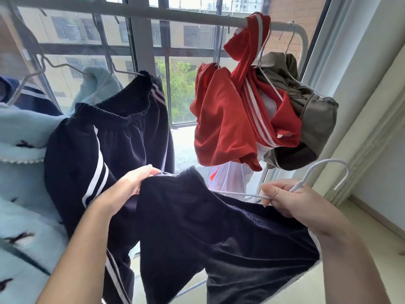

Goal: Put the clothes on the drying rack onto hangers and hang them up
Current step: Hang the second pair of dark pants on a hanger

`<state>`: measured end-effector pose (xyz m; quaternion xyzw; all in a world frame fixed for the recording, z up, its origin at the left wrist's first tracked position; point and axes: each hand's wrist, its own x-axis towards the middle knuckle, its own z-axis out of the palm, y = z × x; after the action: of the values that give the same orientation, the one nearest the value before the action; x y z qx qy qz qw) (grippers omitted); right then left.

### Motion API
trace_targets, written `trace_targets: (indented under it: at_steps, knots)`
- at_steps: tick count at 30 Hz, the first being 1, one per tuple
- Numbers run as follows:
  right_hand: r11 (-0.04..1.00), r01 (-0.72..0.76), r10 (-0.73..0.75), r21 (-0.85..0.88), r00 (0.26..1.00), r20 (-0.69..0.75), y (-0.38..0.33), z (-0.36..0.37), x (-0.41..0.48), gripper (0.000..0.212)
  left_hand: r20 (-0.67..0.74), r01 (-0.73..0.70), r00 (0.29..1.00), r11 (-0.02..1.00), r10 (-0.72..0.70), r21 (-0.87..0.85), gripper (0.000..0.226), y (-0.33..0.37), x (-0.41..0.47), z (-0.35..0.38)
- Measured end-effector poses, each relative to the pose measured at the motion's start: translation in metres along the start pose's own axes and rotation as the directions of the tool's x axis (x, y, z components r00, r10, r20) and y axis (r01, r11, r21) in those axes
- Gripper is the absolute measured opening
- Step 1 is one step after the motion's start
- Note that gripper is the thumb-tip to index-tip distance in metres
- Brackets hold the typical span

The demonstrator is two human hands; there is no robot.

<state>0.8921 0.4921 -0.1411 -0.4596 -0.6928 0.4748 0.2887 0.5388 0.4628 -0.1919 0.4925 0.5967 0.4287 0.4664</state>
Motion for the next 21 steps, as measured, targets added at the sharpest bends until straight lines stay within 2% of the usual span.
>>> trace_targets:
  at_steps: [2, 4, 7, 10, 12, 14, 16, 17, 19, 21]
  knots:
    - [0.999, -0.014, 0.016, 0.044, 0.998, -0.053, 0.001, -0.002, 0.001, 0.039, 0.067, -0.149, 0.986, 0.987, 0.153, -0.051, 0.043, -0.003, -0.005, 0.006]
    - [0.994, -0.024, 0.033, 0.109, 0.996, -0.078, 0.001, -0.004, 0.002, 0.039, 0.054, -0.232, 0.971, 0.972, 0.233, -0.019, 0.027, -0.007, -0.012, 0.016]
    - [0.984, -0.026, 0.043, 0.176, 0.995, -0.09, -0.002, -0.007, 0.004, 0.038, -0.11, -0.273, 0.954, 0.96, 0.278, 0.062, 0.019, -0.022, -0.009, 0.026]
    - [0.998, -0.056, 0.057, 0.018, 0.996, -0.068, -0.008, -0.011, 0.004, 0.038, -0.28, -0.337, 0.897, 0.939, 0.341, 0.066, 0.03, -0.022, -0.005, 0.015]
    - [0.991, -0.083, 0.082, -0.102, 0.996, -0.018, -0.012, -0.013, 0.001, 0.038, -0.326, -0.356, 0.873, 0.931, 0.363, 0.085, 0.037, -0.015, -0.005, 0.004]
    - [0.993, -0.059, 0.061, -0.098, 0.998, 0.019, -0.016, -0.012, -0.001, 0.038, -0.226, -0.312, 0.915, 0.941, 0.335, 0.132, 0.042, -0.009, -0.002, -0.003]
    - [1.0, -0.021, 0.021, -0.022, 1.0, -0.008, -0.018, -0.009, -0.001, 0.037, -0.035, -0.222, 0.973, 0.965, 0.229, 0.141, 0.054, -0.006, 0.0, -0.002]
    - [1.0, -0.009, 0.009, -0.011, 0.999, -0.04, -0.017, -0.007, 0.0, 0.037, 0.009, -0.211, 0.977, 0.966, 0.212, 0.147, 0.055, -0.005, 0.0, 0.0]
    - [0.999, -0.004, 0.0, -0.042, 0.996, -0.087, -0.015, -0.004, 0.002, 0.038, -0.052, -0.264, 0.962, 0.96, 0.27, 0.096, 0.044, 0.003, -0.004, 0.002]
    - [0.997, -0.015, 0.009, -0.075, 0.997, -0.076, -0.013, 0.0, 0.005, 0.039, -0.106, -0.383, 0.915, 0.921, 0.389, 0.073, 0.035, 0.016, -0.011, 0.01]
